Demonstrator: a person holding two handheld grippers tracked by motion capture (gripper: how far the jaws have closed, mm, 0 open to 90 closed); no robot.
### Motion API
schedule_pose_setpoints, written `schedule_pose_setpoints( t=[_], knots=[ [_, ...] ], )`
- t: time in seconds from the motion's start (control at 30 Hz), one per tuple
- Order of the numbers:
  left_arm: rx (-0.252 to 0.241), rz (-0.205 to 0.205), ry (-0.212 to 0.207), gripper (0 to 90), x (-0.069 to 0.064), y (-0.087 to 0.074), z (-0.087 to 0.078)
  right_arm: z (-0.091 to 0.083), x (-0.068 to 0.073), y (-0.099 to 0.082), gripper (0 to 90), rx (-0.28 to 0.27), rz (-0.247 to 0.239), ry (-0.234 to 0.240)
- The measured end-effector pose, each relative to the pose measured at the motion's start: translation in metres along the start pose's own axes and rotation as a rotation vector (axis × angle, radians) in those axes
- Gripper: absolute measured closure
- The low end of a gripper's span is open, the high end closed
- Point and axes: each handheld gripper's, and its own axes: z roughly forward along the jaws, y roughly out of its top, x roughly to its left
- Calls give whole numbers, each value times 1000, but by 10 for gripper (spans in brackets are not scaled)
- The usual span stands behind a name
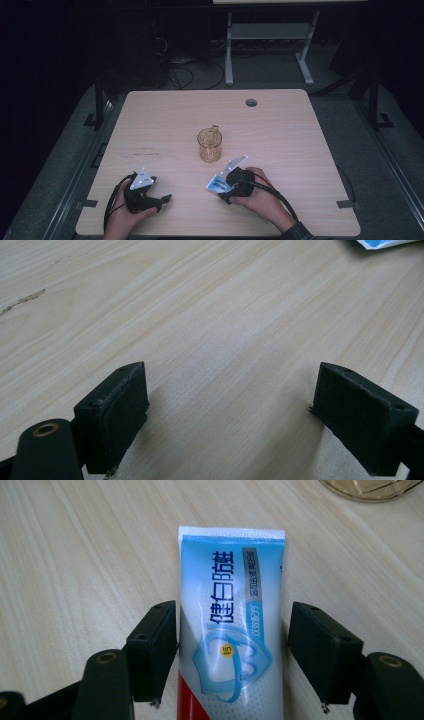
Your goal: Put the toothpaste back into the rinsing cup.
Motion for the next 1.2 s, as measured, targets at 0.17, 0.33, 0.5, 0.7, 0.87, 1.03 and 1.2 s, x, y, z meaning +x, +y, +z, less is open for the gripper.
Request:
schedule_pose_setpoints(
  t=[0.17,0.33,0.5,0.7,0.87,1.03,1.2],
  knots=[
    [0,1,0,131,0,0,0,4,3,3,379,32,-40,-30],
    [0,1,0,132,0,0,0,5,5,8,413,69,-56,-40],
    [0,0,0,132,0,0,0,5,5,12,442,98,-60,-43],
    [0,-1,0,132,0,0,0,5,5,17,502,128,-52,-45],
    [1,1,1,132,0,0,0,5,5,20,550,149,-48,-47],
    [0,2,1,132,0,0,0,3,4,20,643,147,-36,-43],
    [0,2,0,131,0,0,0,-3,-1,18,722,113,-16,-14]
  ],
)
